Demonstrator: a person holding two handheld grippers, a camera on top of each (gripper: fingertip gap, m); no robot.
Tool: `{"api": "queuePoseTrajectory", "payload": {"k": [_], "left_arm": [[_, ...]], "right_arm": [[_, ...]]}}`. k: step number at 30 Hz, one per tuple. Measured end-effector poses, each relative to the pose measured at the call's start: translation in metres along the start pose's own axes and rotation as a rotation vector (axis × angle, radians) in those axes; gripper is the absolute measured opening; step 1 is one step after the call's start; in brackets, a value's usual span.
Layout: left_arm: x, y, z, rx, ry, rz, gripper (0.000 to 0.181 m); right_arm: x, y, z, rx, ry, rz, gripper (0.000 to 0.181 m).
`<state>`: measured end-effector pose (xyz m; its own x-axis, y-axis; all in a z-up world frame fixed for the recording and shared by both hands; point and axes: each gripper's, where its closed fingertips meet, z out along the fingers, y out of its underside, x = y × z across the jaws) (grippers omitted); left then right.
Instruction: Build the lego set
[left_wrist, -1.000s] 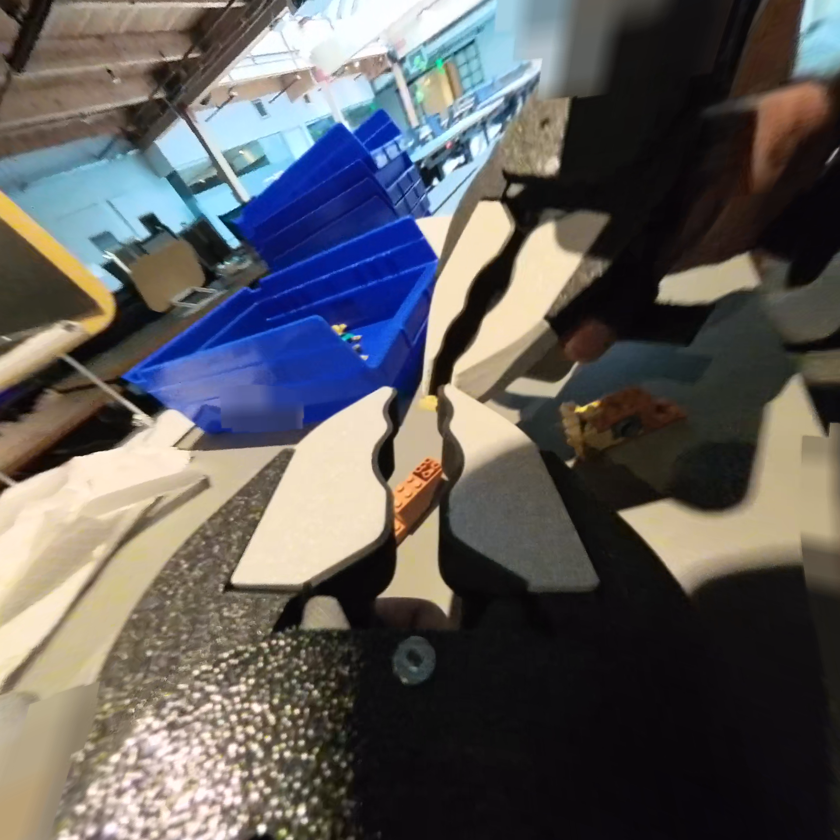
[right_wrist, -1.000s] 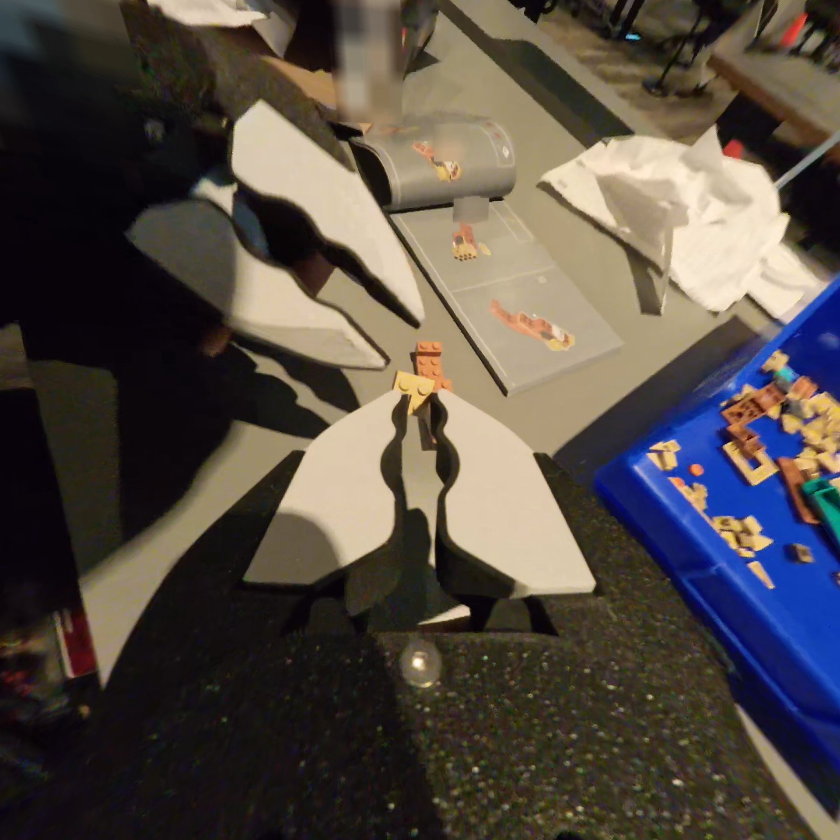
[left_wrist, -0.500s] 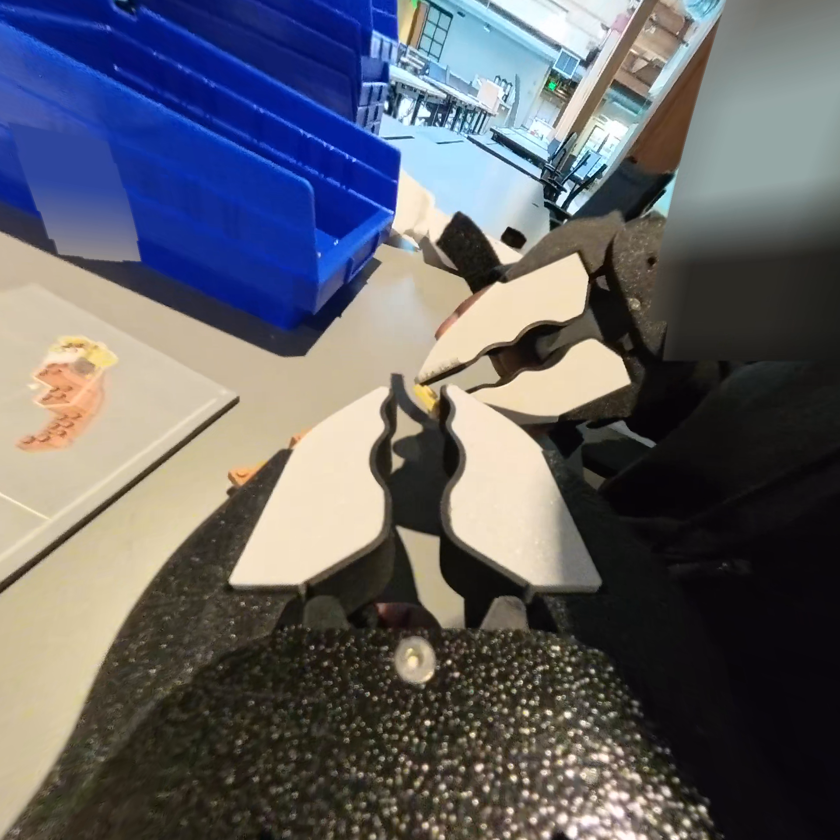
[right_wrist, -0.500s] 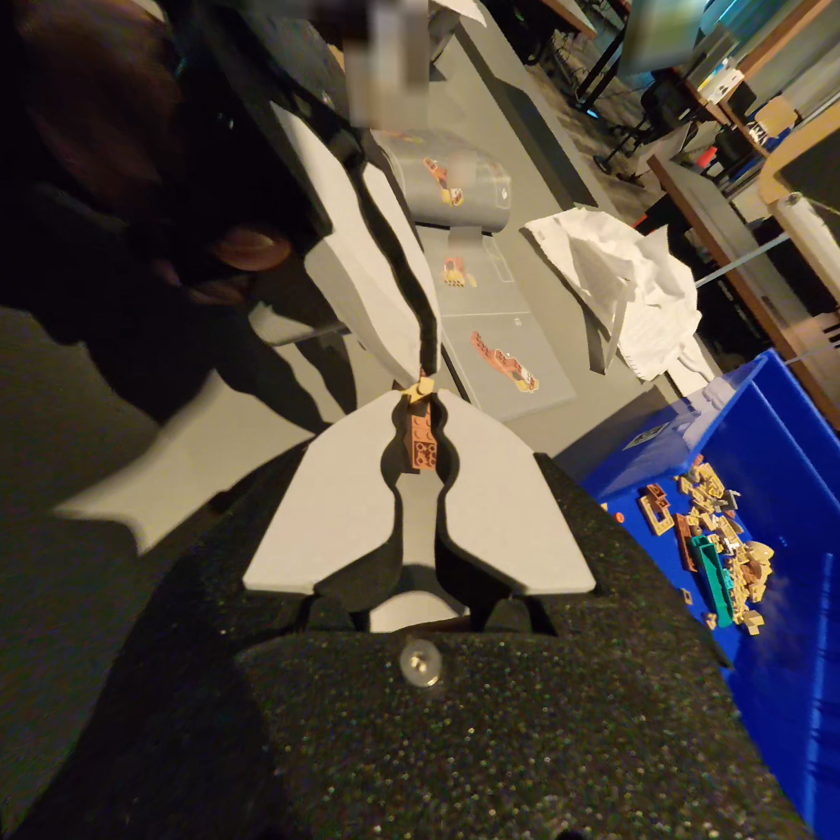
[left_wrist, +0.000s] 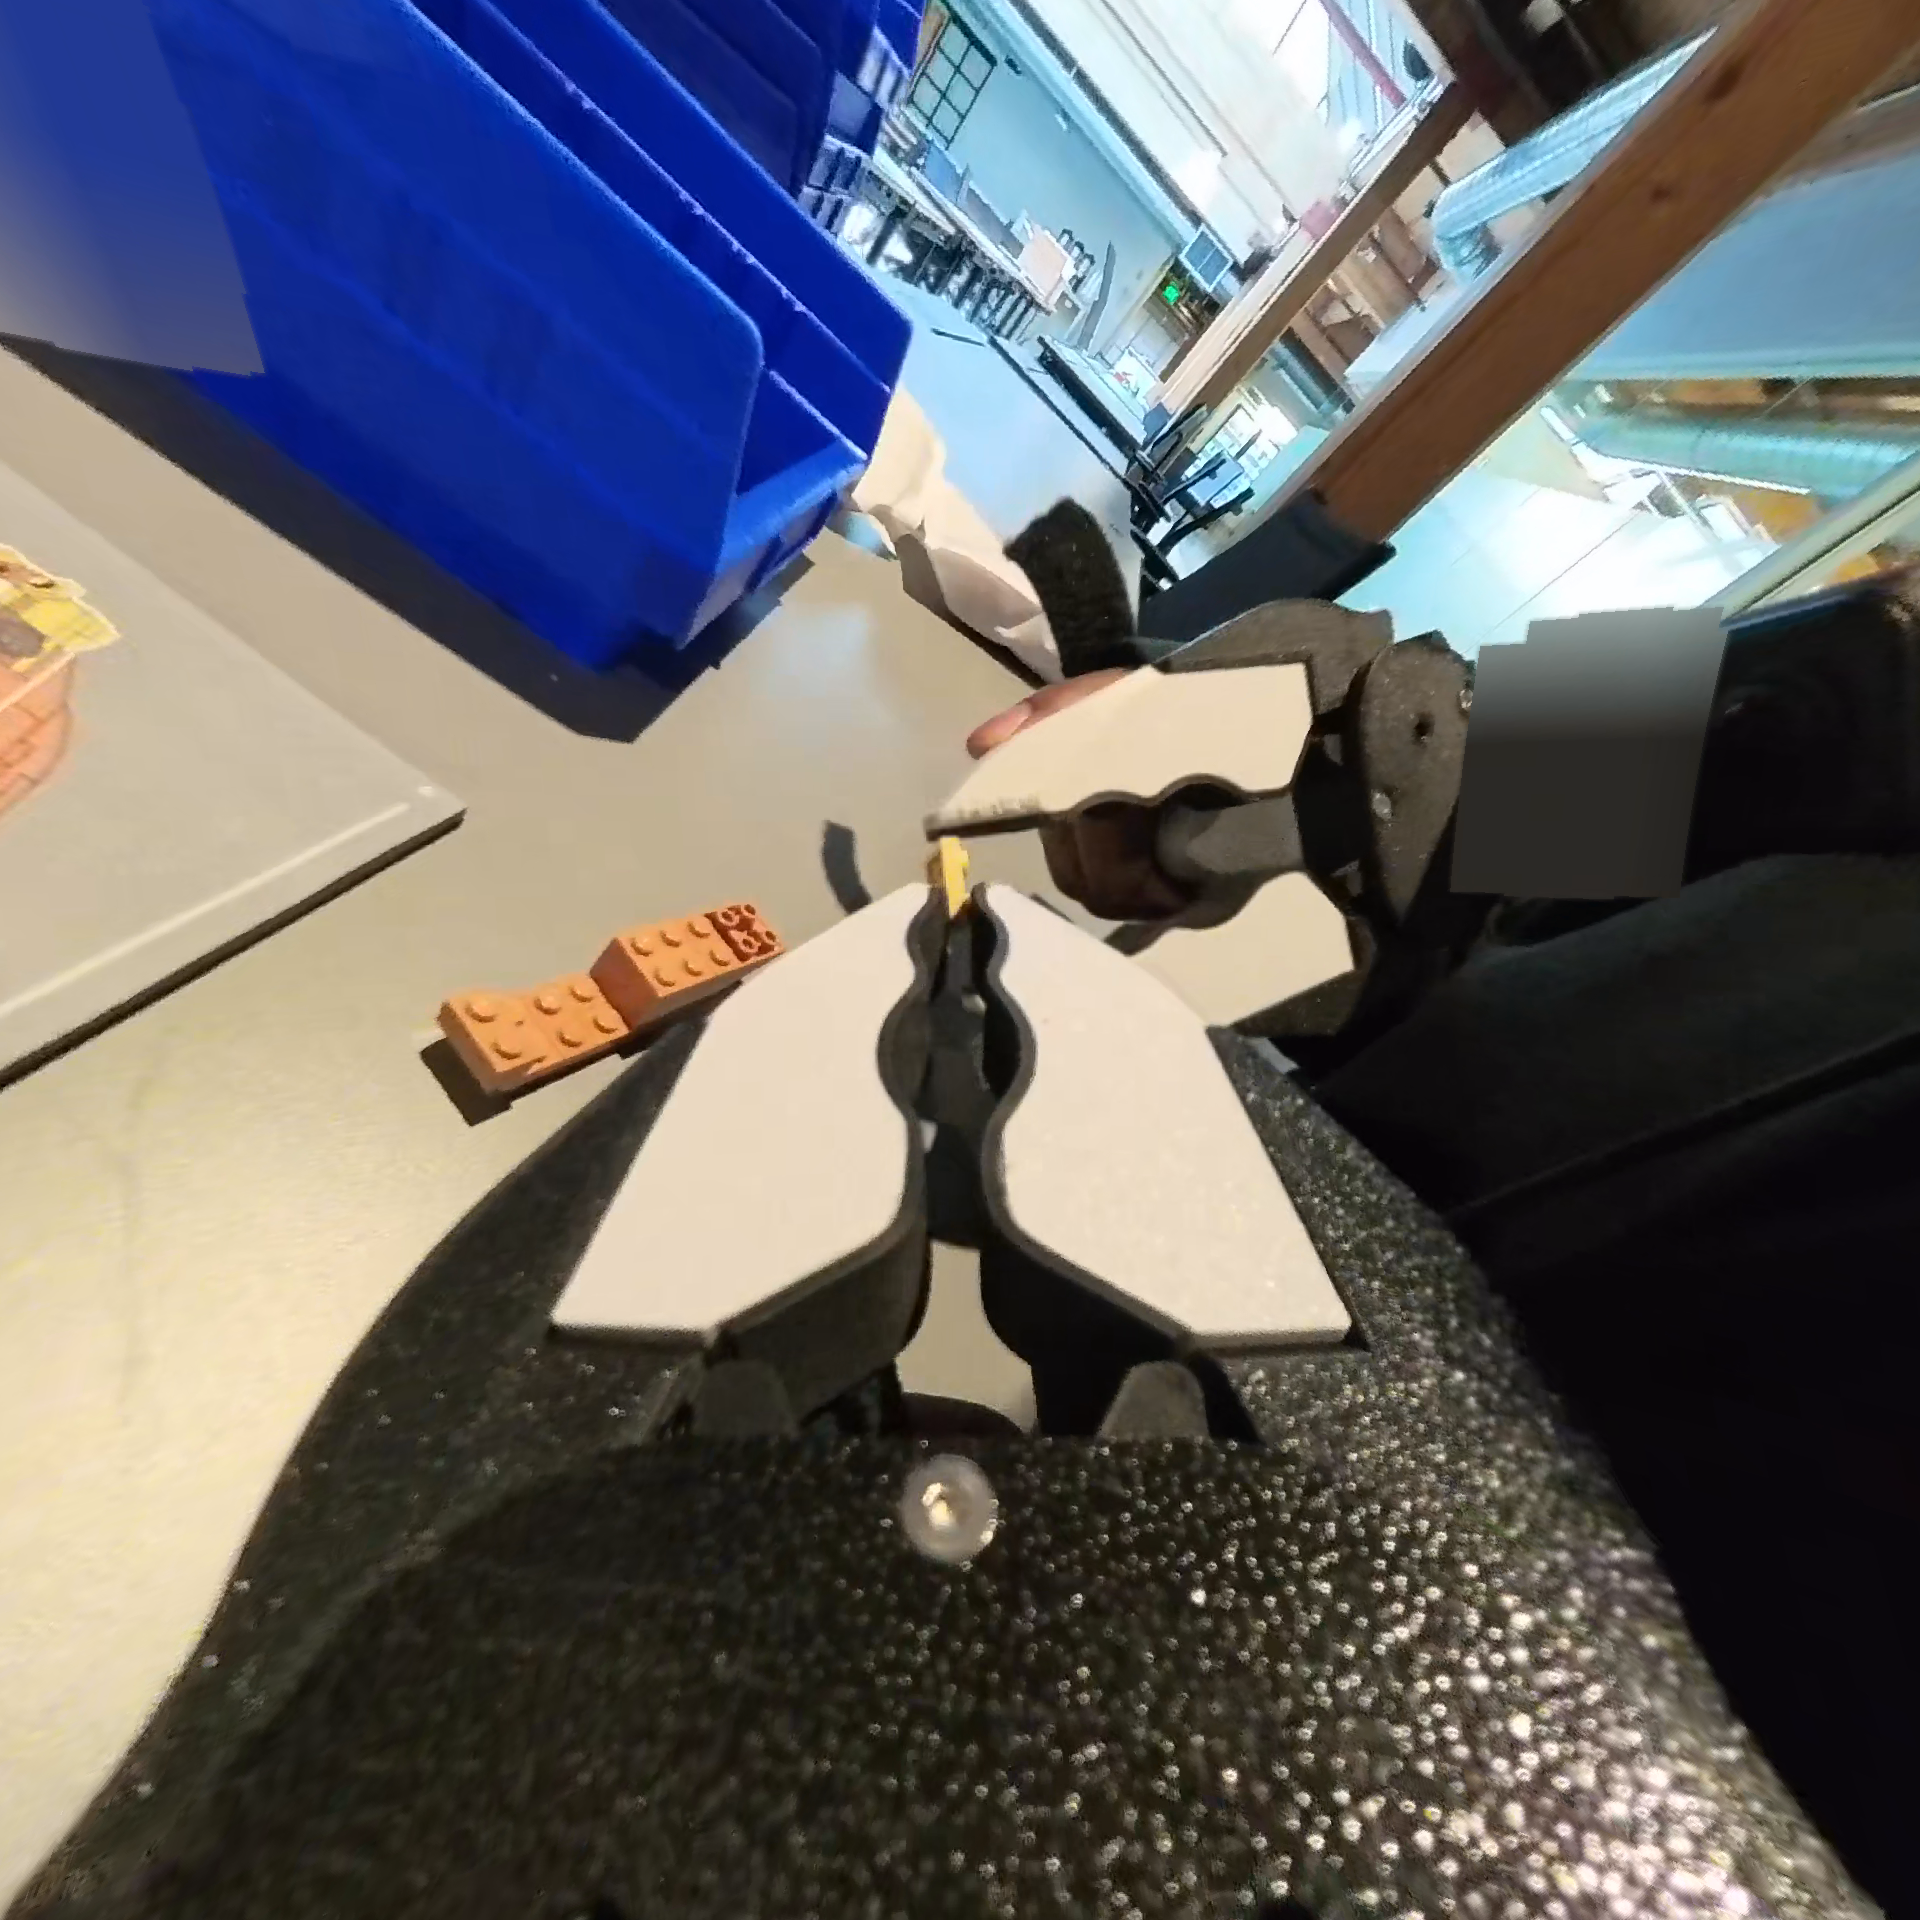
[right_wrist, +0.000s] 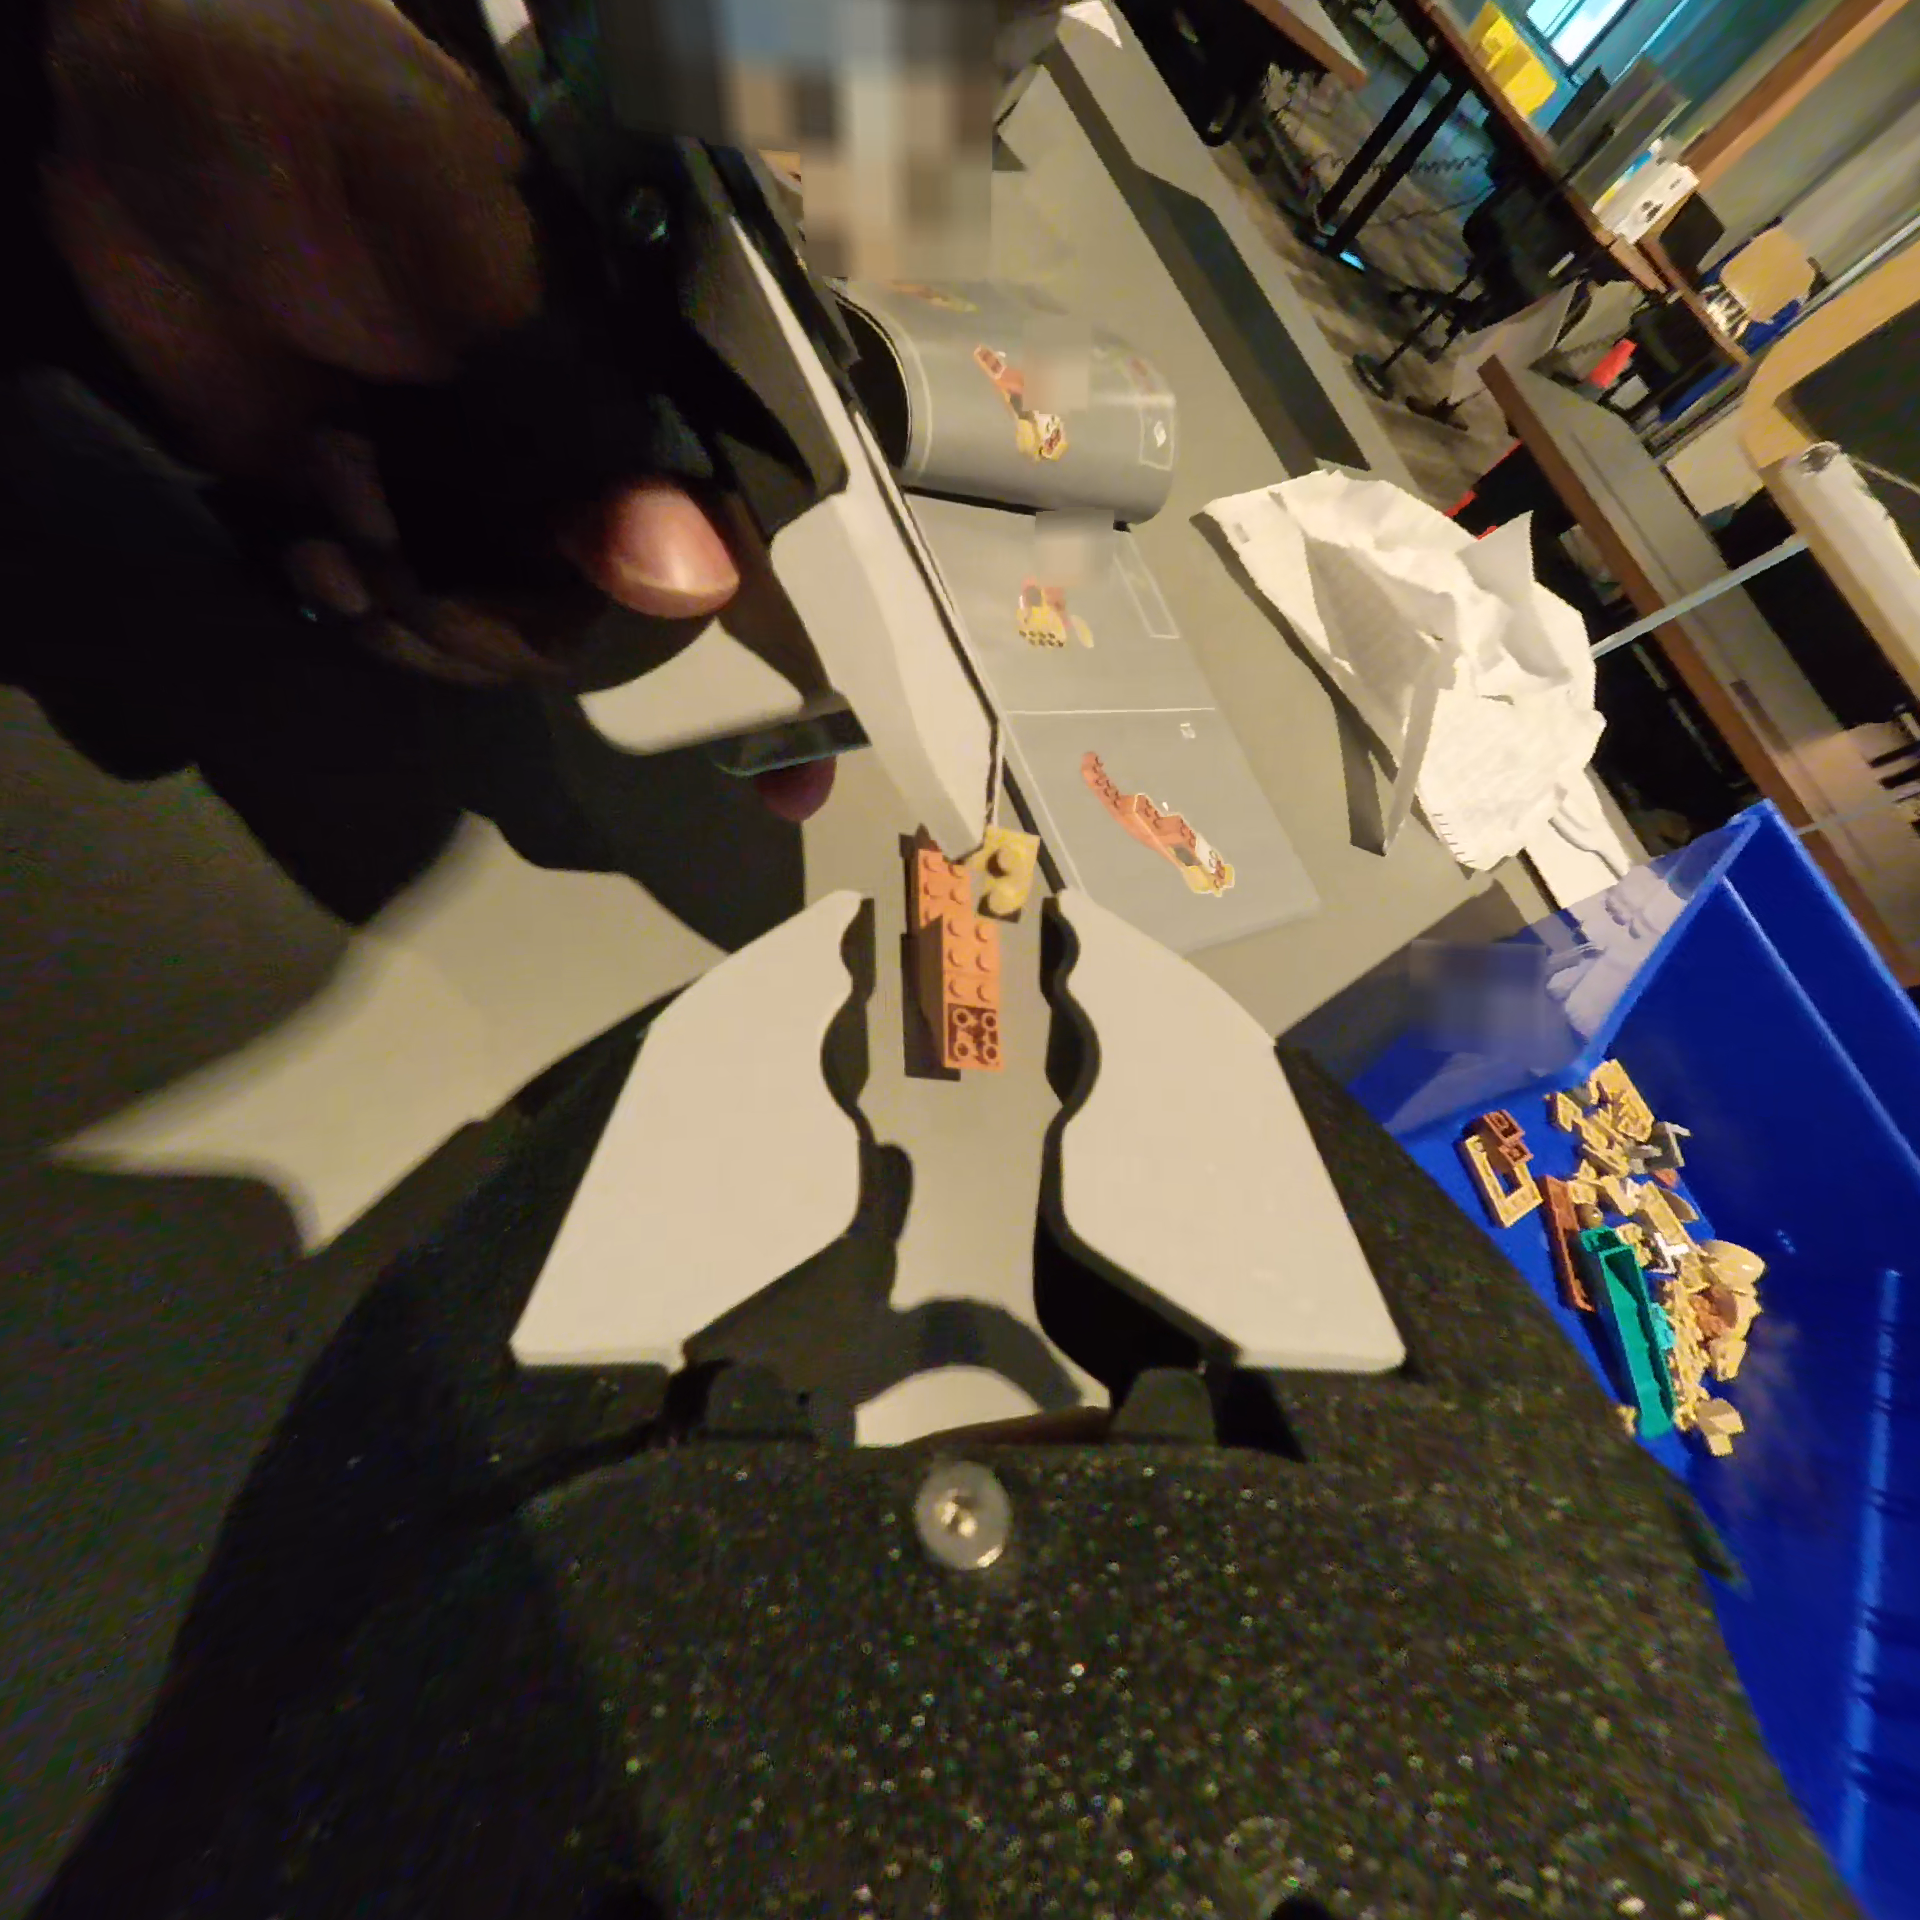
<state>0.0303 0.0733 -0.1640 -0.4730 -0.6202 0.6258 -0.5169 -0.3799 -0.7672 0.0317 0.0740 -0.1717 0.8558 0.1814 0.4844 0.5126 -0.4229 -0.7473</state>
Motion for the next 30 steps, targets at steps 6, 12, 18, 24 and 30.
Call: {"api": "queuePoseTrajectory", "payload": {"k": [6, 12, 18, 24, 30], "left_arm": [[0.0, 0.001, -0.006, 0.005, 0.011, -0.027, 0.003], [0.021, 0.023, -0.003, -0.123, 0.132, -0.063, 0.003], [0.031, 0.039, 0.003, -0.219, 0.184, -0.075, 0.004], [0.034, 0.041, 0.003, -0.247, 0.223, -0.106, 0.004], [0.033, 0.05, 0.008, -0.319, 0.224, -0.126, 0.004]], "right_arm": [[0.003, 0.029, -0.039, -0.002, -0.094, -0.073, 0.037], [-0.021, 0.065, -0.085, 0.117, -0.469, 0.018, 0.041], [-0.031, 0.068, -0.071, 0.151, -0.704, -0.037, 0.063], [-0.049, 0.069, -0.063, 0.135, -0.871, -0.137, 0.074], [-0.058, 0.065, -0.057, 0.133, -0.947, -0.197, 0.05]]}}
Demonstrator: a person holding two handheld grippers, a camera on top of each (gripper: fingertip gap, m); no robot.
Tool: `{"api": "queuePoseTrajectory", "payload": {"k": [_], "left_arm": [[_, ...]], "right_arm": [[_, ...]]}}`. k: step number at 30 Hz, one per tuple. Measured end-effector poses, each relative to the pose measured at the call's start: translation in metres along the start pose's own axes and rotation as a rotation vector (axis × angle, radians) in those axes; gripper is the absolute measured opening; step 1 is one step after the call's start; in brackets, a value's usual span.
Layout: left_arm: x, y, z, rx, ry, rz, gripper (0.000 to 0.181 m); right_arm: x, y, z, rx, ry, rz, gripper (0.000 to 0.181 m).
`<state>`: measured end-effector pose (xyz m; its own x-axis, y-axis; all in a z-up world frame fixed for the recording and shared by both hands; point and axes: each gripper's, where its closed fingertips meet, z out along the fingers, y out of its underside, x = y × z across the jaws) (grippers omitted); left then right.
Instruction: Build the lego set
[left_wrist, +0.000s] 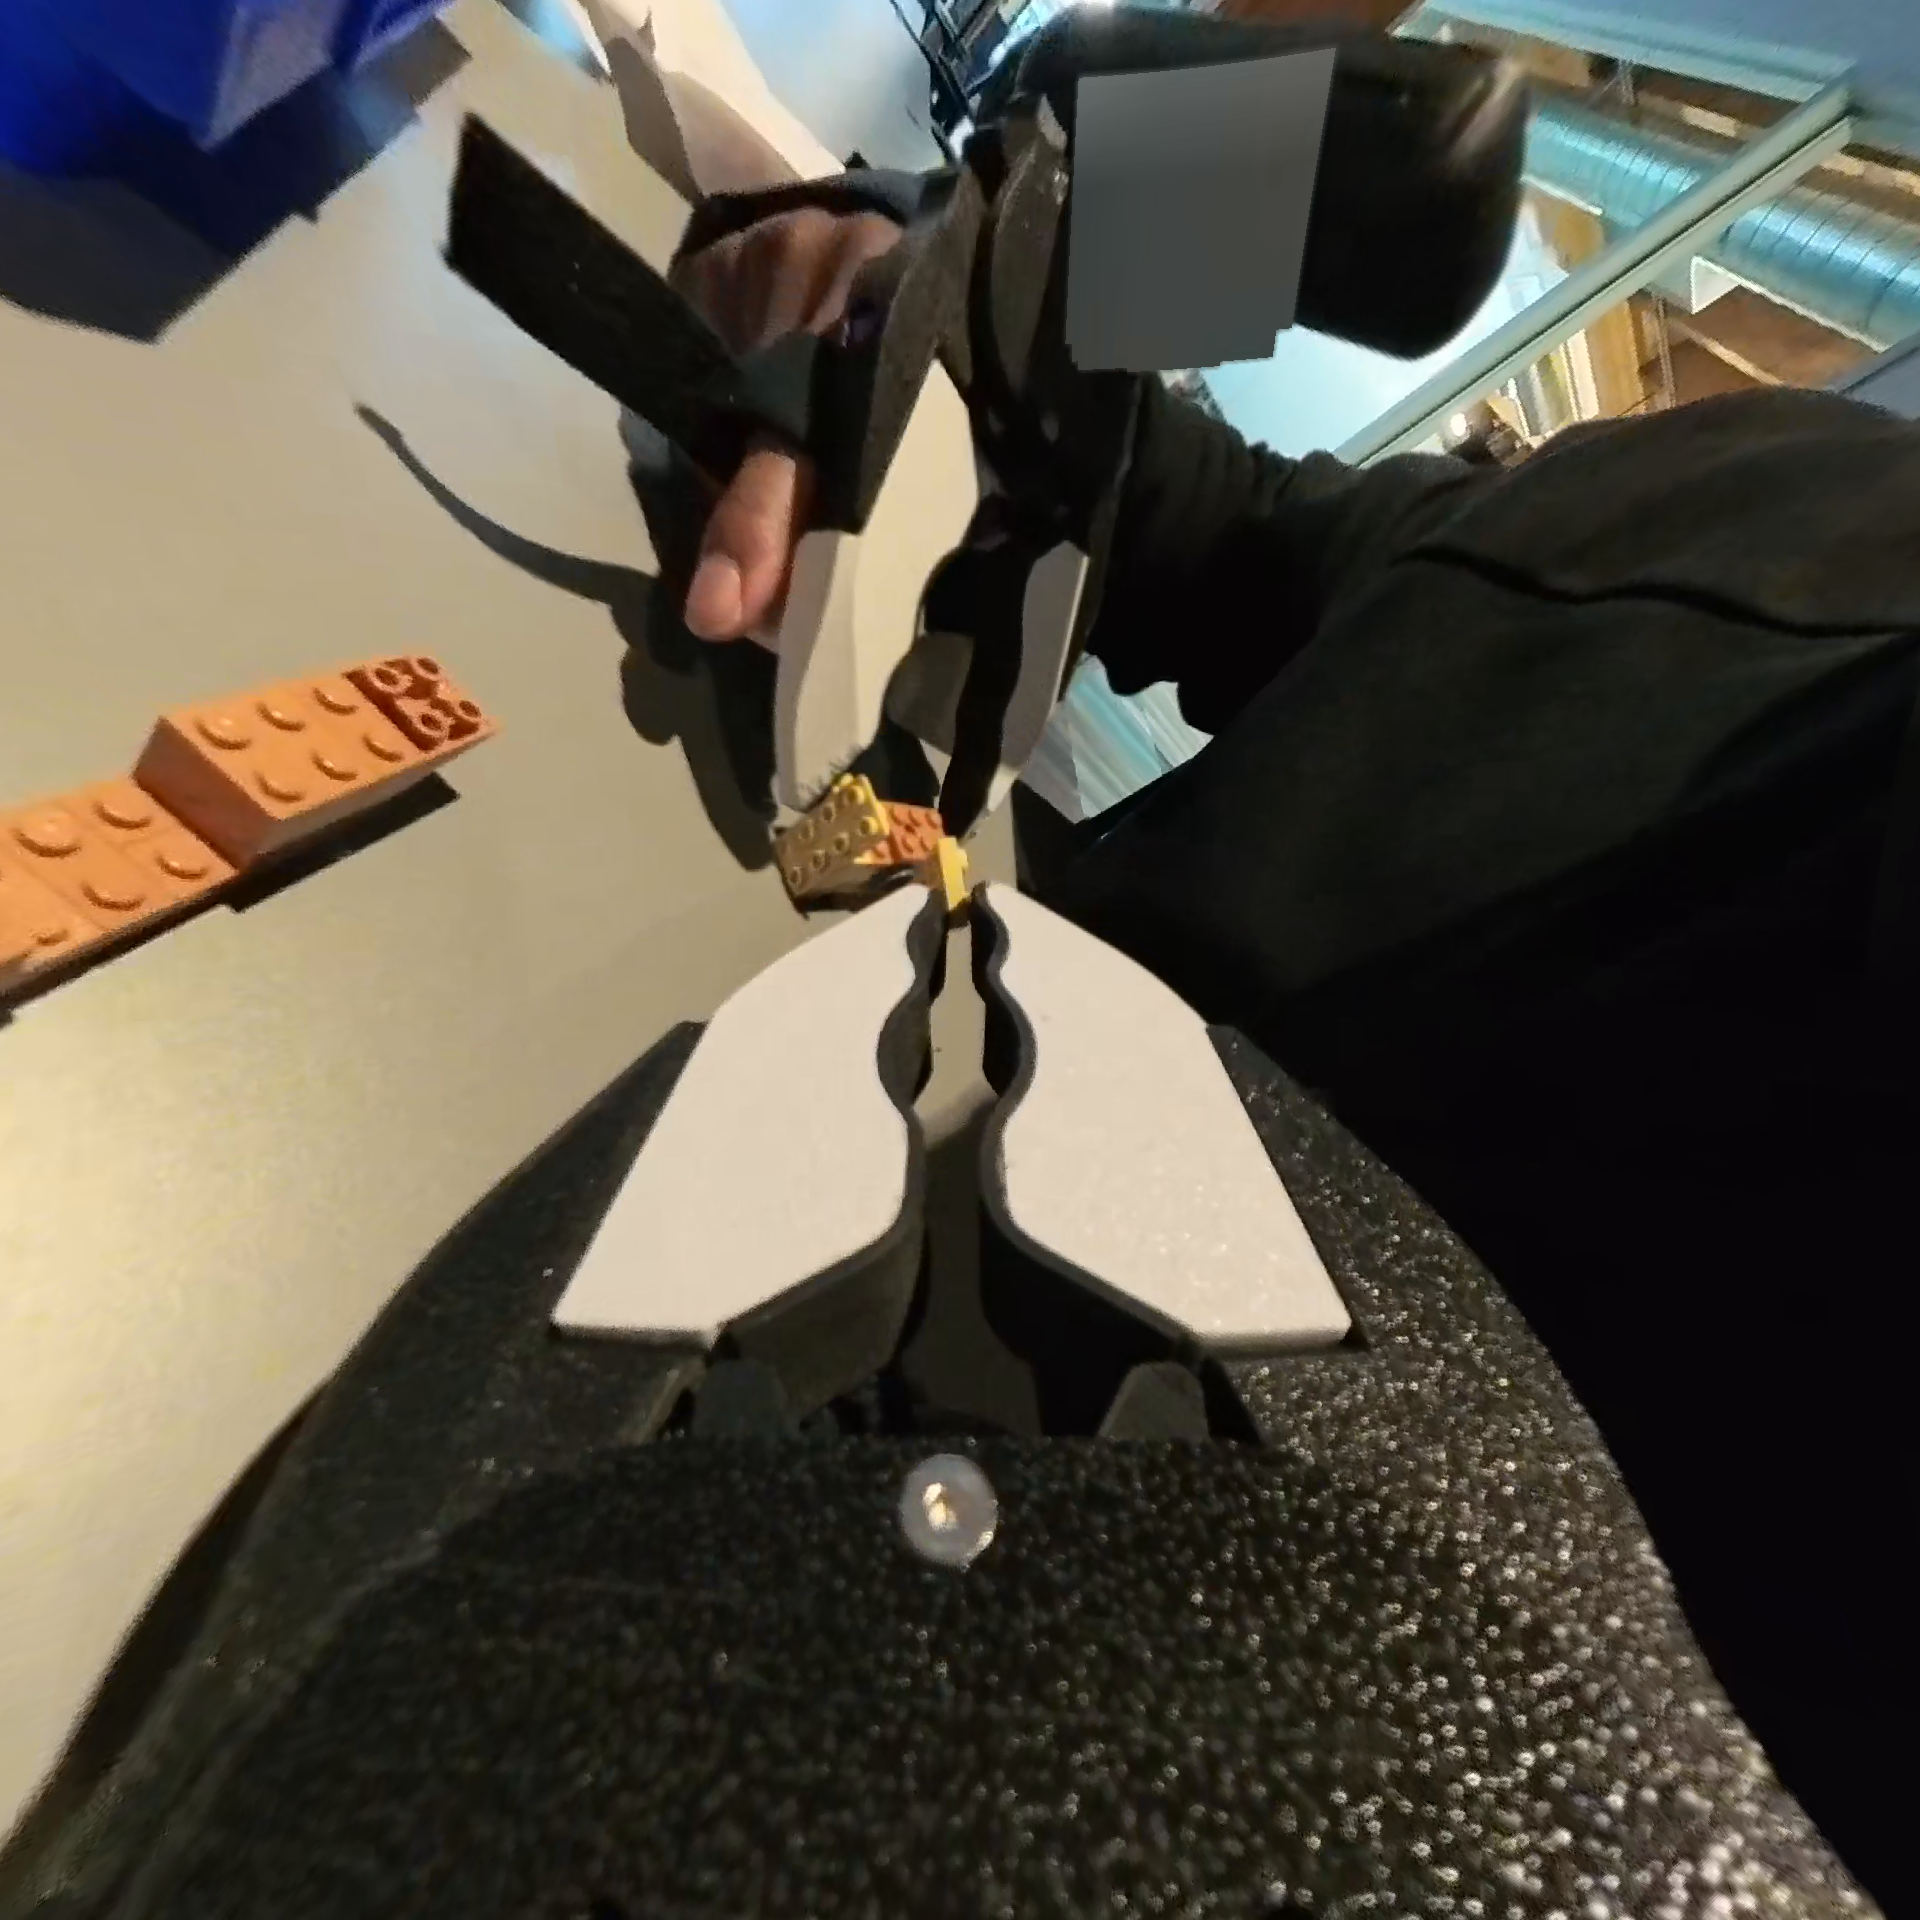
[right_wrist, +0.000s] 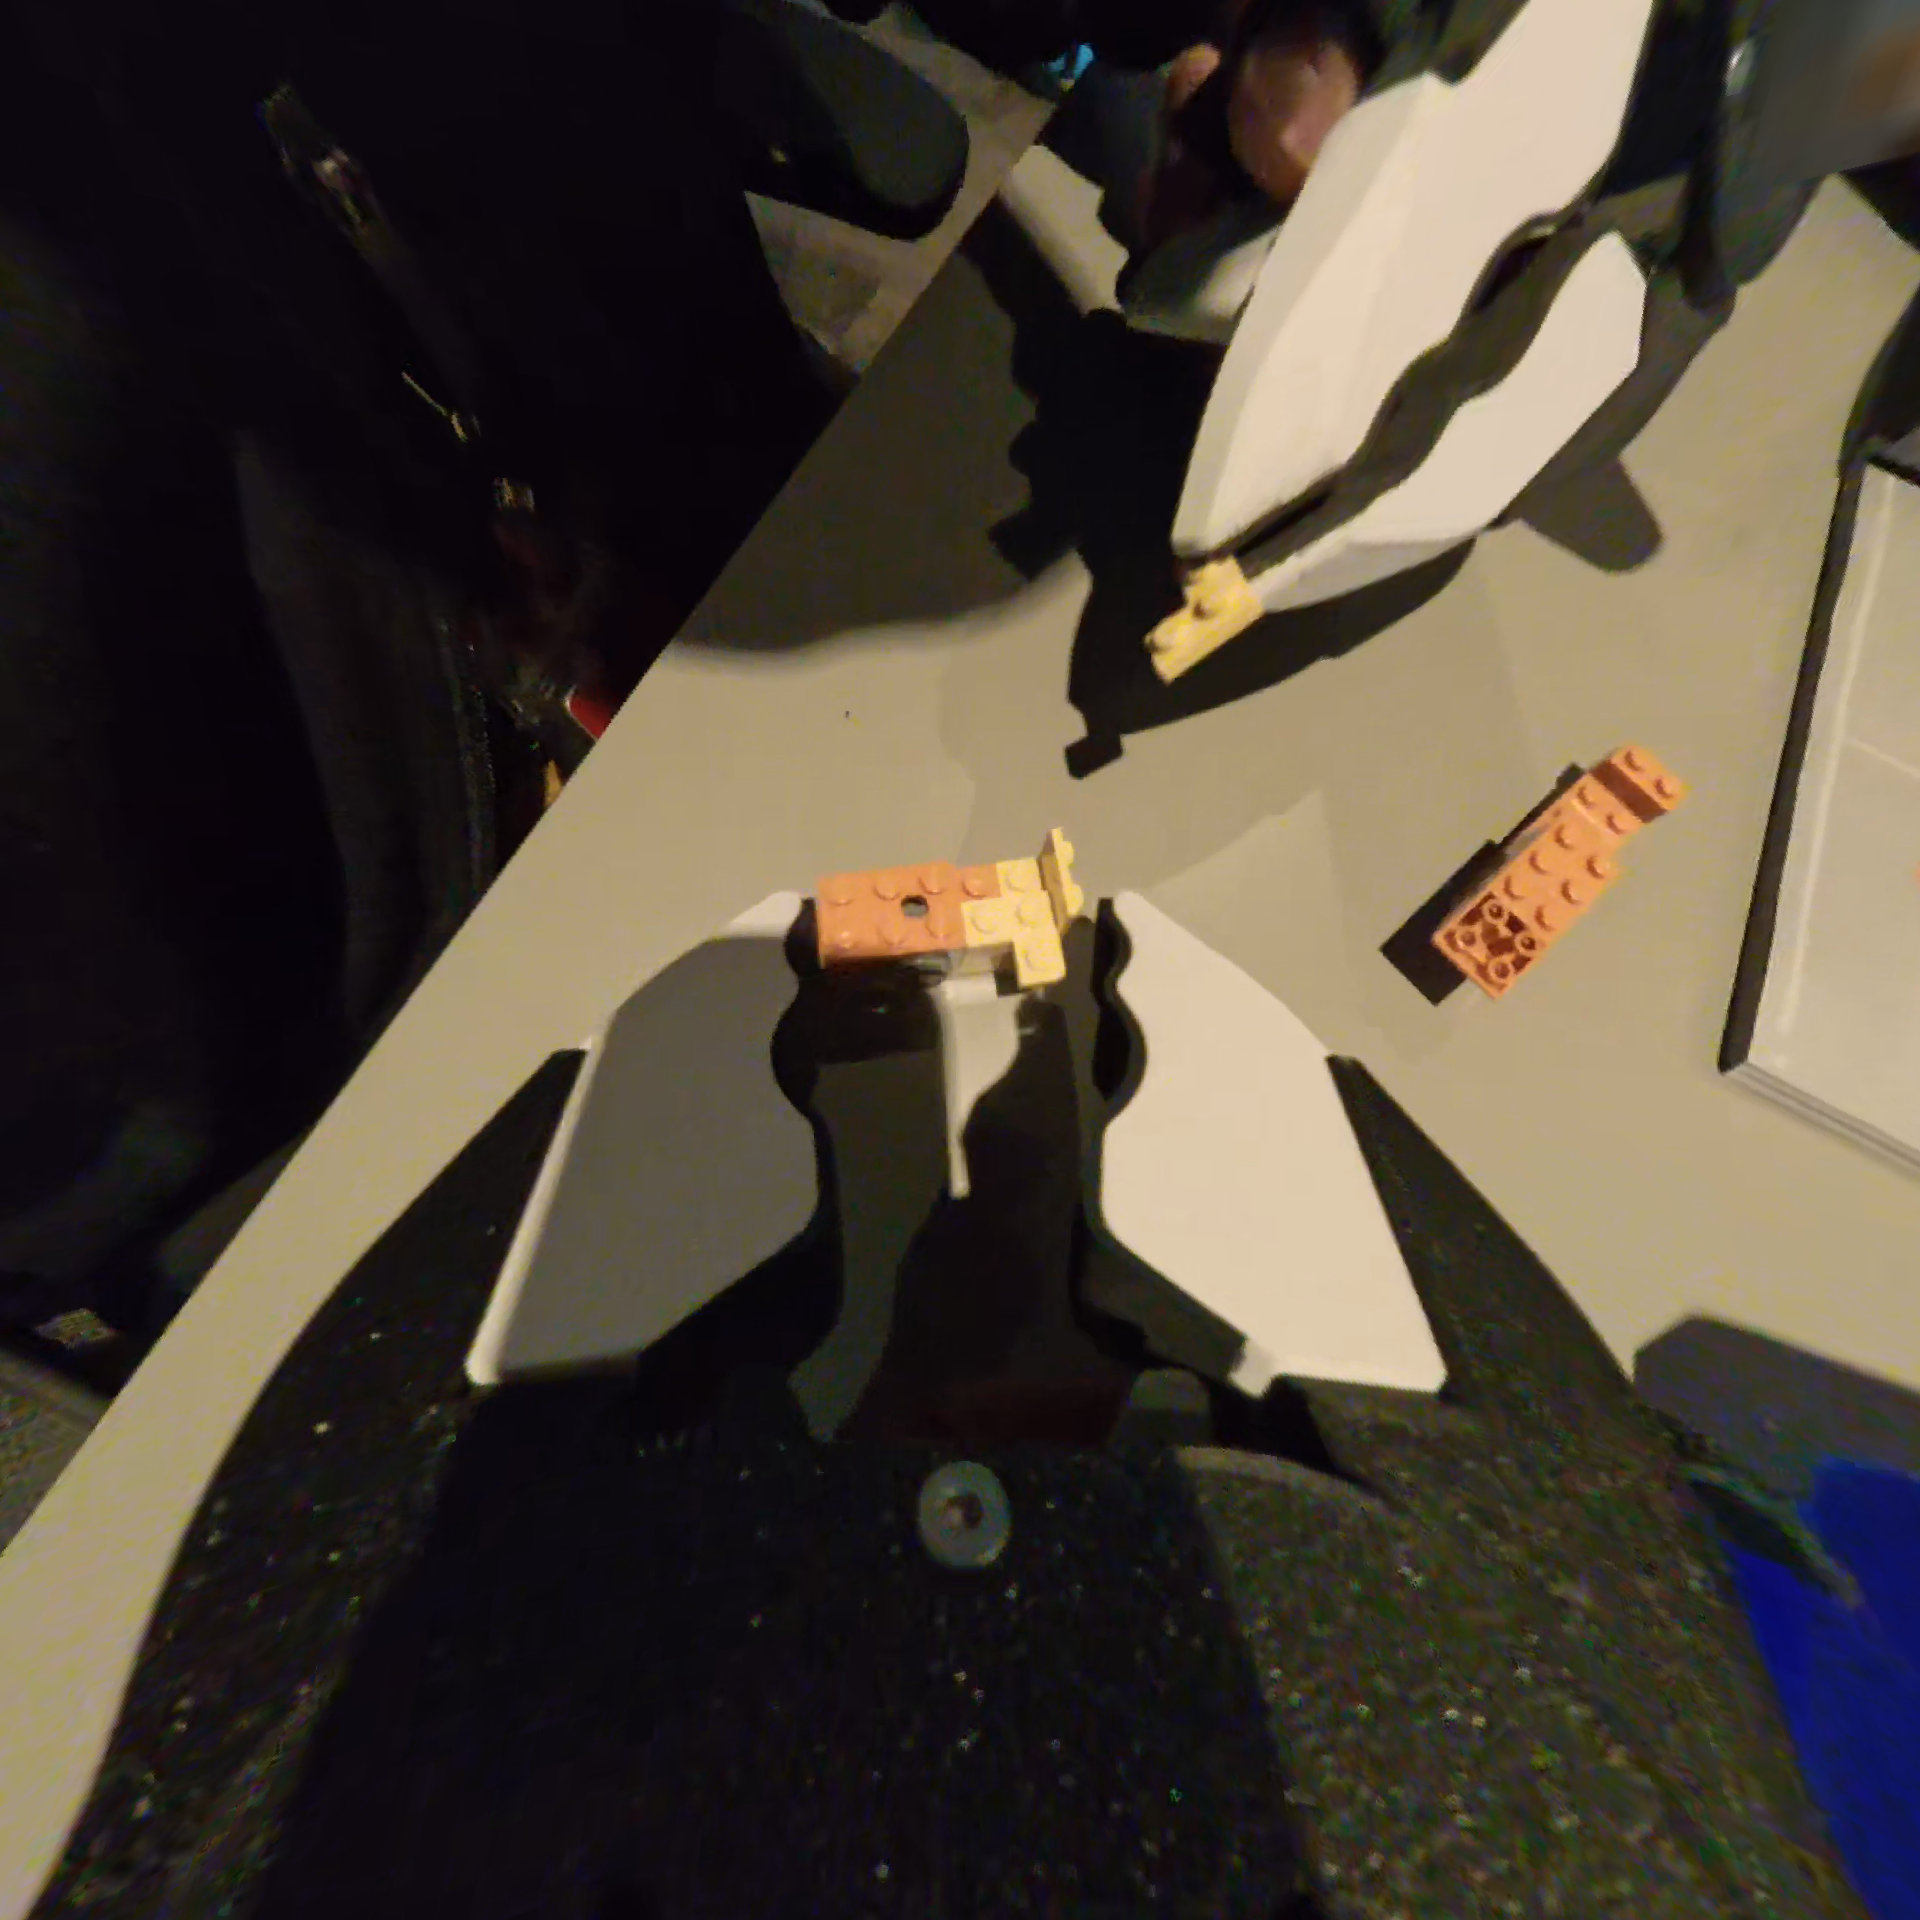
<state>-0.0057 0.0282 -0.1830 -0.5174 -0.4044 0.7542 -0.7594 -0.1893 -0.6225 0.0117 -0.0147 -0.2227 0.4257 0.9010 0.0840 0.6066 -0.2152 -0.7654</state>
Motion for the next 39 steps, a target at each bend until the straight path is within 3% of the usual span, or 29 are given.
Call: {"api": "queuePoseTrajectory", "payload": {"k": [4, 7, 11, 17, 21, 24, 28, 31, 39], "left_arm": [[-0.004, 0.003, 0.004, -0.038, -0.008, -0.022, 0.004], [-0.007, 0.002, 0.004, -0.057, -0.004, -0.036, 0.004], [-0.009, -0.019, -0.011, -0.025, 0.001, 0.099, 0.004], [-0.016, -0.048, -0.029, -0.118, 0.03, 0.261, 0.003], [-0.031, -0.062, -0.034, -0.183, 0.114, 0.308, 0.004], [-0.043, -0.072, -0.045, -0.158, 0.114, 0.286, 0.004], [-0.048, -0.061, -0.056, -0.123, 0.105, 0.189, 0.003], [-0.042, -0.054, -0.047, -0.147, 0.106, 0.17, 0.003], [-0.034, -0.045, -0.025, -0.175, 0.12, 0.108, 0.004]], "right_arm": [[0.006, -0.004, 0.005, 0.003, 0.007, -0.008, 0.046], [0.025, -0.007, 0.005, 0.024, 0.103, -0.012, 0.046], [0.056, -0.014, -0.001, 0.067, 0.255, -0.009, 0.046], [0.064, -0.002, 0.006, -0.007, 0.215, 0.071, 0.046], [0.093, -0.001, 0.01, -0.035, 0.329, 0.18, 0.046], [0.111, -0.003, 0.014, -0.048, 0.418, 0.231, 0.046], [0.106, -0.005, 0.017, -0.038, 0.365, 0.215, 0.046], [0.096, -0.008, 0.018, -0.025, 0.316, 0.16, 0.046], [0.091, -0.008, 0.003, 0.027, 0.387, 0.052, 0.046]]}}
